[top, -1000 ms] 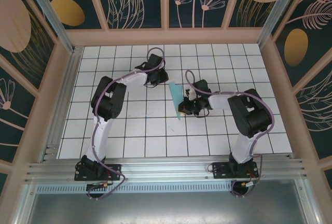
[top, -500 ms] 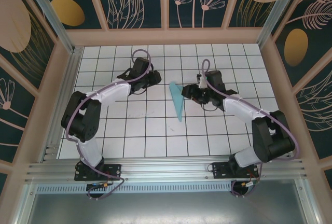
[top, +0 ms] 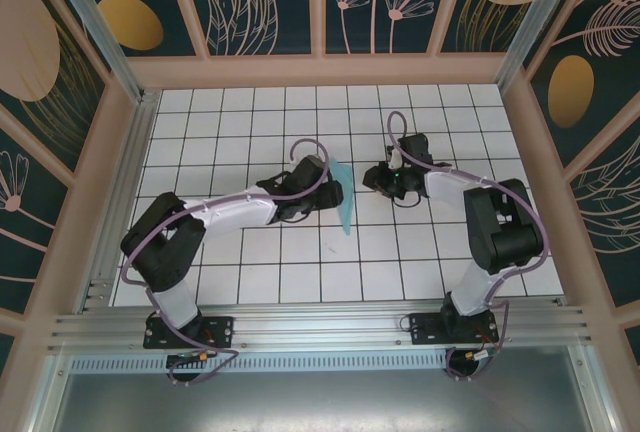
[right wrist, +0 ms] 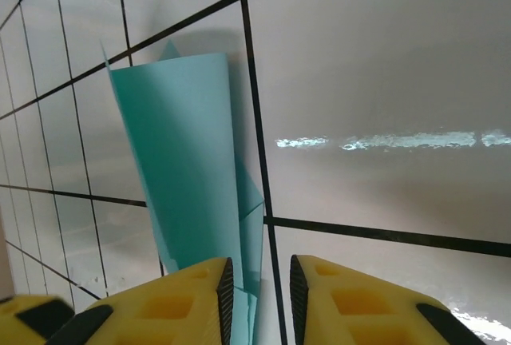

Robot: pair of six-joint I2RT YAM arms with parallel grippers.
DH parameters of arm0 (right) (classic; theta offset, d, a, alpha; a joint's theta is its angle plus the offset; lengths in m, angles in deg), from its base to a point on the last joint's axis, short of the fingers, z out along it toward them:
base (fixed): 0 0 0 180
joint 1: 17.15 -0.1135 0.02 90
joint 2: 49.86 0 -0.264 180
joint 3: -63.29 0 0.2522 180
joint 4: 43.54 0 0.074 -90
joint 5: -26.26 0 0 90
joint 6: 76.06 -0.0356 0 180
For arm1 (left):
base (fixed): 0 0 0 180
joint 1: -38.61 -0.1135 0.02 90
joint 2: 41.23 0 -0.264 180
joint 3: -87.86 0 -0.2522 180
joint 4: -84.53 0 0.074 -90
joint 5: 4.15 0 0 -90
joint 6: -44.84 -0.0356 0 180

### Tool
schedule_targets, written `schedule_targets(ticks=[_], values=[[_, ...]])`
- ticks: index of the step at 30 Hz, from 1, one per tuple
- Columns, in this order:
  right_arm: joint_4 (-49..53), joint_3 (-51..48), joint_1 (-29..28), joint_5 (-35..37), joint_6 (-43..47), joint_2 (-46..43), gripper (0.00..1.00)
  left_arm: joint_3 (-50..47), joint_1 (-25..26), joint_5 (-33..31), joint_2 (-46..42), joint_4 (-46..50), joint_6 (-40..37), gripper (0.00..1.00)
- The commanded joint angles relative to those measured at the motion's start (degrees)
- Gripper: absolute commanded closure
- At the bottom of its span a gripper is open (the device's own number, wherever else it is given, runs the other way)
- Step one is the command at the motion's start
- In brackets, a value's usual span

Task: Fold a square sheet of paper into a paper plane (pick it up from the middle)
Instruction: Turn over a paper plane at the center of the table.

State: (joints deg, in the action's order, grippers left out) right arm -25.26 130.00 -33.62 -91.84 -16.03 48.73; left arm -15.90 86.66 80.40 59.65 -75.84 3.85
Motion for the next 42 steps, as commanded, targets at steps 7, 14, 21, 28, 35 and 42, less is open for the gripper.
schedule_targets(ticks=[7, 14, 21, 28, 35, 42], values=[[0.56, -1.35, 3.57, 2.83, -4.19, -1.03, 0.70, 24.63, 6.81, -16.69, 15.56, 22.03, -0.01, 0.42], [-1.46, -6.48, 6.23, 4.47, -6.05, -5.92, 0.50, 40.44, 7.36, -22.10, 27.08, 34.23, -0.88, 0.54], [-2.25, -8.82, 8.01, 4.10, -6.41, -8.74, 0.47, 48.07, 7.33, -26.33, 32.48, 42.34, 0.21, 0.61], [-2.06, -8.74, 8.02, 3.60, -6.20, -10.02, 0.47, 48.62, 7.31, -25.77, 33.61, 42.69, 0.46, 0.66], [-0.62, -7.98, 7.31, 4.05, -4.77, -10.27, 0.46, 41.48, 6.68, -23.81, 27.72, 36.80, 1.22, 0.82], [0.11, -5.87, 3.97, 5.59, -3.43, -9.35, 0.46, 21.91, 3.62, -15.07, 15.71, 19.40, 2.32, 0.96]])
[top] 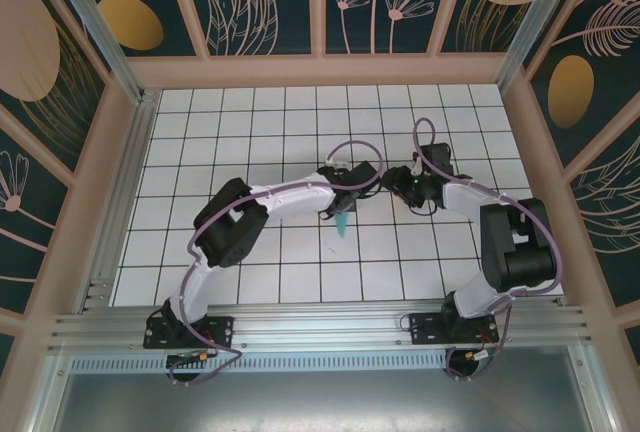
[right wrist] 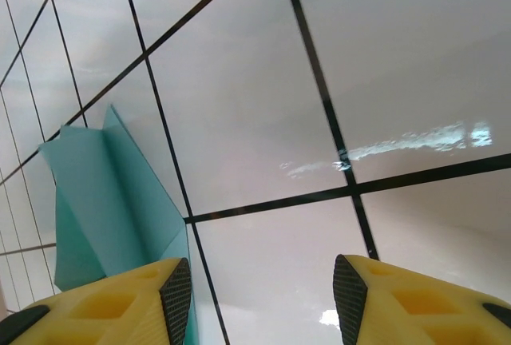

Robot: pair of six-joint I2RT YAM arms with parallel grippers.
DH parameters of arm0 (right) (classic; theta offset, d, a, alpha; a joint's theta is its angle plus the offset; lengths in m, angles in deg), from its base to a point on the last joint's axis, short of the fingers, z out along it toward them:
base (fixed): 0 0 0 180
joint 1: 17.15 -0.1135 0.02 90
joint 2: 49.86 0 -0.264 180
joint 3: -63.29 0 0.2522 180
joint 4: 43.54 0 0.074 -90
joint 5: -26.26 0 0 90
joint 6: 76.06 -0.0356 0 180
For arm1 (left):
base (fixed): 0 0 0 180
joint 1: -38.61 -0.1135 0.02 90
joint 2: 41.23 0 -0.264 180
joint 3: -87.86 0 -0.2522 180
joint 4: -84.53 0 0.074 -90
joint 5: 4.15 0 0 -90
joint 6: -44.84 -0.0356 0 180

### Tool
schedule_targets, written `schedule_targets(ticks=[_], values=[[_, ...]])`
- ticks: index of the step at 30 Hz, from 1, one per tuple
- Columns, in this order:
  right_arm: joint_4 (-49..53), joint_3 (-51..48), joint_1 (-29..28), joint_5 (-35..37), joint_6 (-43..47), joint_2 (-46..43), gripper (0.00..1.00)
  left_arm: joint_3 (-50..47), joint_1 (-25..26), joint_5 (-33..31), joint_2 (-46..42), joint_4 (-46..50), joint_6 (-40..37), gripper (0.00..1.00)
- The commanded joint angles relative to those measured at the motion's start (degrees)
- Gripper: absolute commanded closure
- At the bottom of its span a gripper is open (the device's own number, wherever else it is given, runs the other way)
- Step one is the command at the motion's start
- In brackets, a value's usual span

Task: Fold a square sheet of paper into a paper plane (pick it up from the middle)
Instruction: Turn over a paper plane at the center of the table, then move the paper plane to the top-center of the table.

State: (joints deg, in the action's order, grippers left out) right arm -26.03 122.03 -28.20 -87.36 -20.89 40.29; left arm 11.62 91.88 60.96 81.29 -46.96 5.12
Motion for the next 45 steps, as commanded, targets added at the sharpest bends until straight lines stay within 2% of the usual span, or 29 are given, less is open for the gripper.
schedule_targets(ticks=[1, 7, 13, 16, 19, 21, 23, 26, 31, 37, 40, 45], values=[[0.78, 2.42, -2.13, 1.05, 1.66, -0.70, 0.46, -9.20, -2.41, 6.88, -8.41, -13.41, 1.30, 0.97], [2.19, 6.42, -8.43, 1.95, 4.10, 1.09, 0.50, -26.80, -7.04, 19.47, -18.23, -34.03, 3.45, 0.99], [3.07, 8.44, -13.55, 3.21, 4.48, 4.15, 0.72, -36.64, -10.15, 27.92, -20.74, -46.05, 5.84, 1.00], [3.61, 8.55, -15.75, 4.55, 4.60, 4.80, 0.77, -40.84, -11.68, 31.04, -20.65, -51.93, 8.33, 1.00], [3.46, 7.54, -17.65, 6.04, 4.58, 4.30, 0.70, -44.12, -13.01, 33.23, -20.48, -56.75, 10.13, 1.00], [2.99, 6.98, -18.99, 5.42, 4.13, 4.07, 0.58, -45.34, -13.46, 33.66, -20.64, -58.30, 10.94, 1.00], [3.59, 7.20, -19.97, 6.25, 3.48, 4.24, 0.51, -46.38, -13.76, 33.43, -20.95, -59.27, 11.78, 1.00], [5.01, 7.47, -23.52, 9.36, 2.69, 4.18, 0.45, -47.97, -14.14, 33.58, -21.55, -61.53, 12.71, 1.00], [5.10, 7.24, -26.66, 11.32, 1.78, 4.53, 0.38, -48.24, -14.27, 33.80, -21.12, -61.86, 13.23, 1.00], [0.96, 6.09, -26.98, 3.19, 5.20, 6.28, 0.29, -49.32, -14.91, 35.47, -20.52, -63.34, 14.02, 0.99], [0.56, 6.25, -26.99, 1.43, 7.58, 7.55, 0.22, -49.65, -15.42, 36.44, -20.31, -63.75, 14.28, 0.97], [1.49, 6.60, -27.05, 3.13, 9.68, 8.64, 0.24, -52.12, -16.78, 38.22, -20.04, -66.10, 15.42, 0.94]])
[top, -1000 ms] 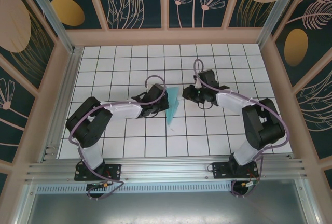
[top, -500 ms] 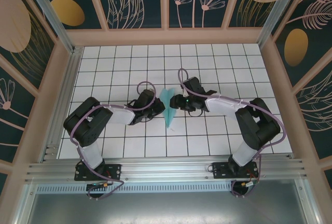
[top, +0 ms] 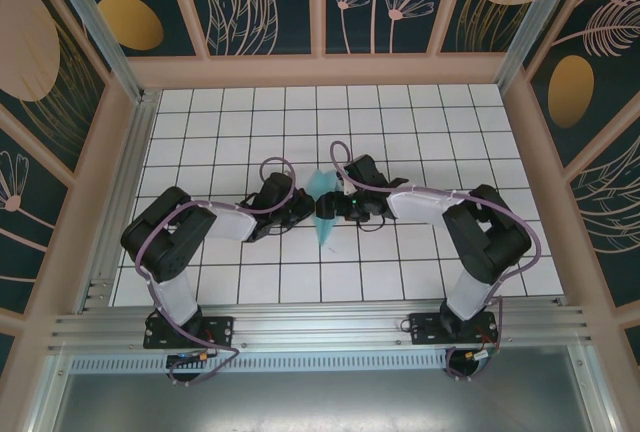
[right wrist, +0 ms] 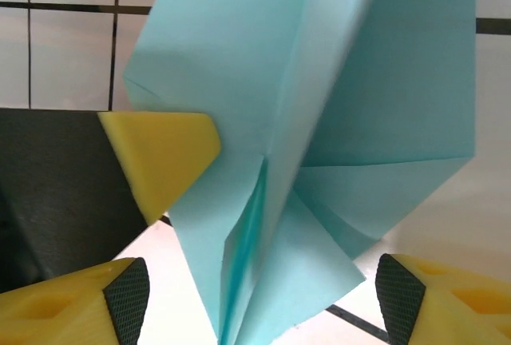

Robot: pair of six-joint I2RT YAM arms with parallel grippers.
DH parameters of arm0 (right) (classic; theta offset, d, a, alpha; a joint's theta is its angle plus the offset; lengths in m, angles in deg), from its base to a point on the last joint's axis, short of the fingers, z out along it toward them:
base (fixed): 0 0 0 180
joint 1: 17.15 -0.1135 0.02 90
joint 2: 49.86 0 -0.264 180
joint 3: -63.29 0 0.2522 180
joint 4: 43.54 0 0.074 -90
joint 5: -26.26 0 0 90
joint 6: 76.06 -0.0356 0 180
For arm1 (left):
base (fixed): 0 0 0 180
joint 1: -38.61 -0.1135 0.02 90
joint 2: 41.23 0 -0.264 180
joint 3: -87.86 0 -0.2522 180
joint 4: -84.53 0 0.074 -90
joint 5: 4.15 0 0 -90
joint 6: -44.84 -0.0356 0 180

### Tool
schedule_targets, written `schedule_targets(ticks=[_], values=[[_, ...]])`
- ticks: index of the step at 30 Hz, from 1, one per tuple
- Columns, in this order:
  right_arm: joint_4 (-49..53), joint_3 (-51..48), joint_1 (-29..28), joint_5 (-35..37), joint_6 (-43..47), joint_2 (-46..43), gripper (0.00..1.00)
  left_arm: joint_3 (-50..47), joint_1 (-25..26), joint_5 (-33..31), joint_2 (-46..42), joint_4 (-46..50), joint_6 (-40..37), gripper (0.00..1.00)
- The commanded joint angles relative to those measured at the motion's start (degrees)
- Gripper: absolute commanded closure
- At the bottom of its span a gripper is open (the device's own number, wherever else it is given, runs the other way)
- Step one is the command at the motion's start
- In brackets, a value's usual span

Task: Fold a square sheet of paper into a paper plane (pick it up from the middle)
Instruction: Move the paper plane to the top-center of the table.

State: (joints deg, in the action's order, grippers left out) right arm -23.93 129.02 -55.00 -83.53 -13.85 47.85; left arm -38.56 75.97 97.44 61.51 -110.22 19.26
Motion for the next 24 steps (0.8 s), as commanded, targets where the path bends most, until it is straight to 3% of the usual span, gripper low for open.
schedule_targets(ticks=[1, 3, 11, 24], values=[[-0.80, -0.49, -0.30, -0.96, 2.86, 1.09, 0.26, -2.56, -1.02, 2.11, -0.26, -3.41, 1.45, 0.92], [-0.71, -0.38, -0.30, -1.41, 2.96, 1.49, 0.31, -3.21, -1.22, 2.30, -0.41, -4.00, 1.66, 0.88], [0.70, 1.13, -0.54, -1.48, 3.40, 2.63, 0.30, -3.69, -1.72, 2.49, -1.55, -3.84, 1.32, 0.74], [0.15, 1.12, -0.74, -3.99, 2.26, 1.48, 0.30, -2.94, -3.99, 4.09, -6.94, 3.00, -2.72, 0.65]])
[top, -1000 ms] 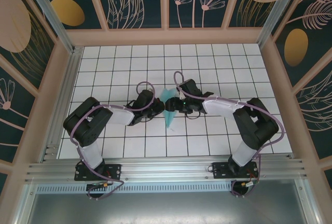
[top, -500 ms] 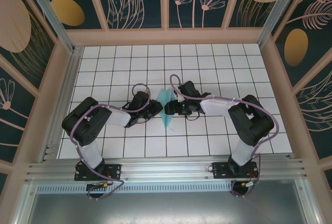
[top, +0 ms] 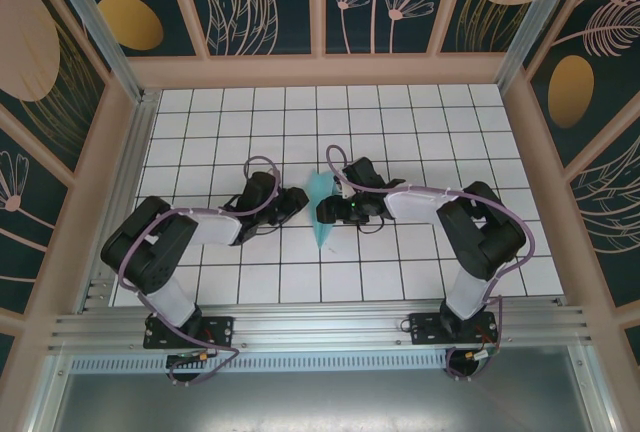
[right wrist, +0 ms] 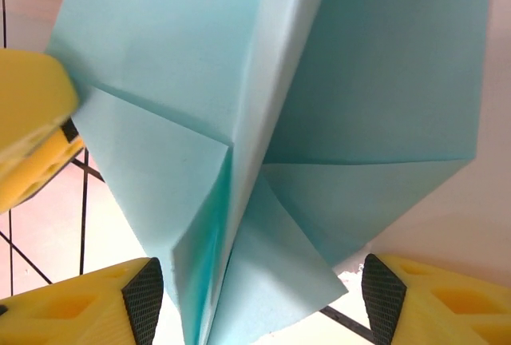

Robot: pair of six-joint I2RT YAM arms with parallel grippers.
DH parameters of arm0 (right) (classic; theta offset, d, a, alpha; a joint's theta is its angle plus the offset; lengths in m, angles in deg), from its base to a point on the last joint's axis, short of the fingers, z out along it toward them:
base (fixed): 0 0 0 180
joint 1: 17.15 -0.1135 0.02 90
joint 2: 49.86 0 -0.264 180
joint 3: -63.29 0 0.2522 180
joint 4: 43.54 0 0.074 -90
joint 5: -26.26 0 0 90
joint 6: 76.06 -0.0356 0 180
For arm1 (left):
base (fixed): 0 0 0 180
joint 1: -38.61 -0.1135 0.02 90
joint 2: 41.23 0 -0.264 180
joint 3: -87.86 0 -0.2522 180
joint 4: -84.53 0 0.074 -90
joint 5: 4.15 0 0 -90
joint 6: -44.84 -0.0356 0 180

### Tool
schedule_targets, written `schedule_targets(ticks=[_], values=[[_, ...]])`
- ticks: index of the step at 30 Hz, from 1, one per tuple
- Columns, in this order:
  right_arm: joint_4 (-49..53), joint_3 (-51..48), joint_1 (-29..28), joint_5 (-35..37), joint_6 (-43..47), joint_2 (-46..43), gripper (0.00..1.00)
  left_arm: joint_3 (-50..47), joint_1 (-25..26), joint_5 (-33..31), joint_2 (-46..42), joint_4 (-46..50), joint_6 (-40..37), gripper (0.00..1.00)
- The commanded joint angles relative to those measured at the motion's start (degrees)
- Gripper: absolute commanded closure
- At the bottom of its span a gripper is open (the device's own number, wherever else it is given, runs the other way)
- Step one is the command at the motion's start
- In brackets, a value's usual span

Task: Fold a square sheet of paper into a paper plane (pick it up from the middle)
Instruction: Move the paper plane to the top-center of the table.

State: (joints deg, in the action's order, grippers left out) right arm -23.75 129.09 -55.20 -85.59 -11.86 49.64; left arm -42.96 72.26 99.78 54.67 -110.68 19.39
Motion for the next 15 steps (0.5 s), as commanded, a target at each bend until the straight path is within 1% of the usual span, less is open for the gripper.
schedule_targets(ticks=[1, 6, 10, 15], values=[[-0.10, 1.02, -0.59, -2.13, 0.07, -0.25, 0.29, 2.12, -0.34, 2.09, 0.64, 4.52, -3.36, 0.66], [-0.04, 1.31, -0.61, -2.89, -0.50, -0.31, 0.30, 3.60, -0.35, 4.25, 5.05, 4.77, -4.42, 0.73], [0.21, 1.71, -0.72, -2.60, -1.08, 0.16, 0.30, 4.03, -0.42, 2.52, 5.30, 7.12, -4.74, 0.80], [-0.15, 2.37, -0.85, -3.37, -2.29, 0.56, 0.34, 4.37, -0.36, 0.84, 5.26, 10.05, -5.57, 0.86]])
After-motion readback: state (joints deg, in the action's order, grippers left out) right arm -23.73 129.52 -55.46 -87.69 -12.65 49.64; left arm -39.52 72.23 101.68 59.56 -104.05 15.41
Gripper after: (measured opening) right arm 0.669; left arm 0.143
